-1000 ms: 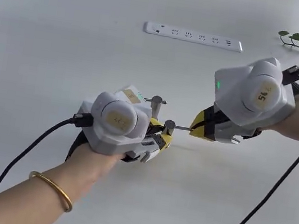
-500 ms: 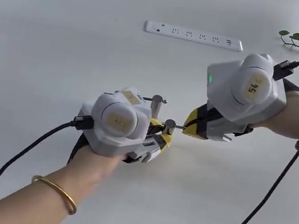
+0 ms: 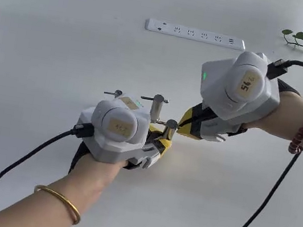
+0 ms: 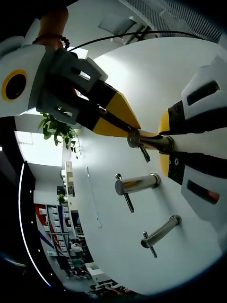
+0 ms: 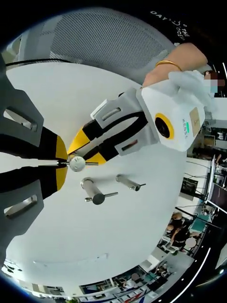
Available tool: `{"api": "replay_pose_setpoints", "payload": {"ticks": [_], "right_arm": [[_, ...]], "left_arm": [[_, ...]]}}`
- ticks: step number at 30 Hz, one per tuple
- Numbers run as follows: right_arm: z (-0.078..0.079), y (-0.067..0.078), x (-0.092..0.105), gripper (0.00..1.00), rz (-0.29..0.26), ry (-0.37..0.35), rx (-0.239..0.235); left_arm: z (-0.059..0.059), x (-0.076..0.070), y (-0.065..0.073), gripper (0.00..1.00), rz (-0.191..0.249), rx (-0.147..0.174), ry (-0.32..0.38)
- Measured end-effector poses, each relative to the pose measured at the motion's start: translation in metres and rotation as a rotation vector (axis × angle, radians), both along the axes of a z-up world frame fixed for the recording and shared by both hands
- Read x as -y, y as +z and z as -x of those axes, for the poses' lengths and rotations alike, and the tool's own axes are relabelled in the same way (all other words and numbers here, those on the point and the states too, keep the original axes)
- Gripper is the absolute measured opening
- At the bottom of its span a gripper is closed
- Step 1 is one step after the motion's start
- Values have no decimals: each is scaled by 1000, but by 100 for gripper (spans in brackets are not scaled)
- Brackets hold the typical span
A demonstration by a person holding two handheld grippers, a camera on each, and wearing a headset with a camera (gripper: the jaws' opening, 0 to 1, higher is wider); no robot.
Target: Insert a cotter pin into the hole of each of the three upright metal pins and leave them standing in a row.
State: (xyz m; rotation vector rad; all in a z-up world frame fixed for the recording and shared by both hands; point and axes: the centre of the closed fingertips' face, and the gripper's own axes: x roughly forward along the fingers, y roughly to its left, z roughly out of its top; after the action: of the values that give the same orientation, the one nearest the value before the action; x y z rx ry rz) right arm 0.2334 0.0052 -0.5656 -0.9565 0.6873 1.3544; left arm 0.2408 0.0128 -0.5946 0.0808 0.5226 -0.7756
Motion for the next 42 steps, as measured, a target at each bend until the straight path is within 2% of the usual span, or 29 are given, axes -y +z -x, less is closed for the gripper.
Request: {"api": "replay_pose_setpoints", "payload": {"ticks": [4,9,12,15,19,28,42], "right_arm": [[1,2,-1,0,-9,-16,-3],[1,6,3,6,-6,-34,13],[0,9,7,6,-11,-49,21],[1,12,9,4,-27,-69,7],[1,11,10,2,-27,-80,5],[-1,8,8,0,-43,-82,-13],[0,8,3,0,-41,-70,-3]], "left_arm": [[0,0,1,11,12,-8,7],[0,1,1,11,12,-6,9],[0,1,1,11,13,-7,12],[0,1,1,11,15,-9,15],[0,1,1,11,15,-9,15],[0,1,0,11,7,-6,4],[-1,1,0,11,1,-2,4]]}}
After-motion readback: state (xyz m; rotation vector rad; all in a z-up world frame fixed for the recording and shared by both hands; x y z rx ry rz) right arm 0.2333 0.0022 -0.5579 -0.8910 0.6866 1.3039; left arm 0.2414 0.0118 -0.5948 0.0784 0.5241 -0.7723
